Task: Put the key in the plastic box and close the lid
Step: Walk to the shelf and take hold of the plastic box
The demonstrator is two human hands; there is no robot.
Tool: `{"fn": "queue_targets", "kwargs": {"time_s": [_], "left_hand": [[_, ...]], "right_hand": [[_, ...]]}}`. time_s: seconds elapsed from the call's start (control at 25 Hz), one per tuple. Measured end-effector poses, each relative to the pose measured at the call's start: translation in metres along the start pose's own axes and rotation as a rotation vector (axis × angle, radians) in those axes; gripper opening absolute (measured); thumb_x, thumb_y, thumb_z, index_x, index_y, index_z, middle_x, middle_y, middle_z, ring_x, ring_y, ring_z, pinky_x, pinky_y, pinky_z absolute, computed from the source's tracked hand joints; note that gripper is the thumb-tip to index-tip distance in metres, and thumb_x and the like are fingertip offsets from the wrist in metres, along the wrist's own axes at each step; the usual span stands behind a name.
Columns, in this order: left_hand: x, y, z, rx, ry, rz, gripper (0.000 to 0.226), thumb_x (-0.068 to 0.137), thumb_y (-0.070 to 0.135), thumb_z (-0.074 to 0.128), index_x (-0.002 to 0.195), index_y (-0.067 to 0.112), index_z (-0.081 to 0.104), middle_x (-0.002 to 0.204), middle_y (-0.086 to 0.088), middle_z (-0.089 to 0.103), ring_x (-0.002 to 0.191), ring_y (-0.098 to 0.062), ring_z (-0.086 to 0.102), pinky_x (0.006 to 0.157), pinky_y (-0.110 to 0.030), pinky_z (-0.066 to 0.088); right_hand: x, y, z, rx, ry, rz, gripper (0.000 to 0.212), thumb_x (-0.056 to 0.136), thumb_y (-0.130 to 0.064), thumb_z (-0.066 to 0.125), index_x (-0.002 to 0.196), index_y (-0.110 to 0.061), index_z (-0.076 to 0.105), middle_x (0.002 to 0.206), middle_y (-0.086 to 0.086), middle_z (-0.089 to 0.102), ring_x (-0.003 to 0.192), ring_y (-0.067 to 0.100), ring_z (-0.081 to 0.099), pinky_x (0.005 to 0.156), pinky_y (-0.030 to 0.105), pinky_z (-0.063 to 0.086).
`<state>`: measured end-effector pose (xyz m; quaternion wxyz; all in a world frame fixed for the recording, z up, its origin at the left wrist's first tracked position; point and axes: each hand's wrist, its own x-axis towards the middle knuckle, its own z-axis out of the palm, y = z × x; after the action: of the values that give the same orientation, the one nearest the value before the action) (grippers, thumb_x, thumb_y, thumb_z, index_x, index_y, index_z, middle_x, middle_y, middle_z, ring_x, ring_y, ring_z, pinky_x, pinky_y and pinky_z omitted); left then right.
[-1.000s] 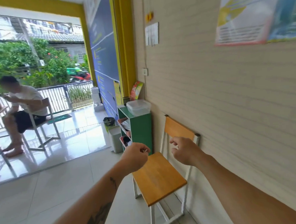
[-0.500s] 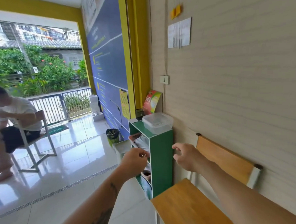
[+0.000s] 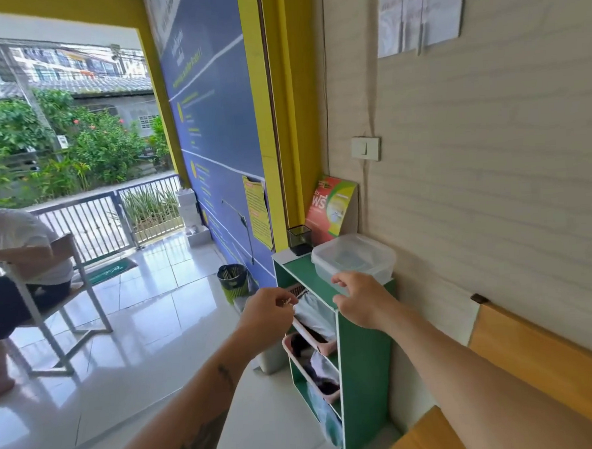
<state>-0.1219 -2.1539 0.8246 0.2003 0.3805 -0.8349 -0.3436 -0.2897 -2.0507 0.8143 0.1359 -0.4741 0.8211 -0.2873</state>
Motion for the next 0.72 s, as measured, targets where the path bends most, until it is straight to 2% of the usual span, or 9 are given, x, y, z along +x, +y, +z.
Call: {"fn": "queue_targets", "kwargs": {"time_s": [0.12, 0.24, 0.32, 0.44, 0.56, 0.72], "left_hand": [[0.070, -0.009, 0.005, -0.022, 0.002, -0.013, 0.035, 0.085, 0.007, 0.047, 0.098, 0.020, 0.076, 0.072, 0.002, 0.063, 0.057, -0.009, 0.052, 0.048, -0.018, 0.037], [0.131, -0.011, 0.010, -0.027, -0.028, -0.021, 0.034, 0.086, 0.006, 0.046, 0.100, 0.019, 0.075, 0.069, 0.007, 0.061, 0.054, -0.004, 0.050, 0.041, -0.008, 0.034], [0.172, -0.015, 0.015, -0.040, -0.064, -0.011, 0.035, 0.088, 0.007, 0.044, 0.101, 0.018, 0.074, 0.076, 0.001, 0.067, 0.053, -0.007, 0.053, 0.037, -0.006, 0.034], [0.234, -0.029, 0.024, -0.071, -0.124, -0.005, 0.037, 0.087, 0.008, 0.041, 0.102, 0.019, 0.074, 0.080, -0.004, 0.070, 0.055, -0.017, 0.057, 0.040, -0.012, 0.038], [0.292, -0.052, 0.037, -0.103, -0.193, 0.012, 0.040, 0.084, 0.005, 0.040, 0.103, 0.017, 0.073, 0.074, -0.003, 0.067, 0.048, -0.017, 0.047, 0.046, -0.021, 0.038], [0.373, -0.091, 0.059, -0.054, -0.324, 0.059, 0.042, 0.082, 0.005, 0.041, 0.106, 0.018, 0.073, 0.087, -0.007, 0.071, 0.047, -0.014, 0.048, 0.045, -0.020, 0.038]], "right_hand": [[0.072, 0.007, 0.000, -0.021, -0.015, 0.003, 0.052, 0.092, -0.021, 0.049, 0.144, -0.017, 0.045, 0.149, 0.006, 0.048, 0.135, 0.021, 0.045, 0.112, 0.035, 0.035], [0.130, 0.013, 0.000, -0.047, -0.010, 0.019, 0.050, 0.092, -0.022, 0.048, 0.142, -0.018, 0.047, 0.147, 0.005, 0.051, 0.133, 0.021, 0.047, 0.110, 0.036, 0.037], [0.163, 0.020, 0.006, -0.051, -0.004, 0.048, 0.050, 0.092, -0.024, 0.047, 0.142, -0.019, 0.048, 0.146, 0.004, 0.051, 0.132, 0.021, 0.047, 0.110, 0.036, 0.037], [0.208, 0.032, 0.022, -0.072, 0.016, 0.090, 0.051, 0.091, -0.024, 0.047, 0.142, -0.019, 0.047, 0.148, 0.004, 0.049, 0.134, 0.021, 0.046, 0.111, 0.037, 0.036], [0.250, 0.041, 0.038, -0.109, 0.040, 0.151, 0.051, 0.091, -0.024, 0.047, 0.142, -0.019, 0.046, 0.149, 0.004, 0.046, 0.134, 0.022, 0.044, 0.110, 0.038, 0.037], [0.304, 0.048, 0.058, -0.181, 0.100, 0.256, 0.051, 0.091, -0.026, 0.047, 0.142, -0.019, 0.045, 0.147, 0.005, 0.045, 0.133, 0.026, 0.041, 0.109, 0.040, 0.038]]}}
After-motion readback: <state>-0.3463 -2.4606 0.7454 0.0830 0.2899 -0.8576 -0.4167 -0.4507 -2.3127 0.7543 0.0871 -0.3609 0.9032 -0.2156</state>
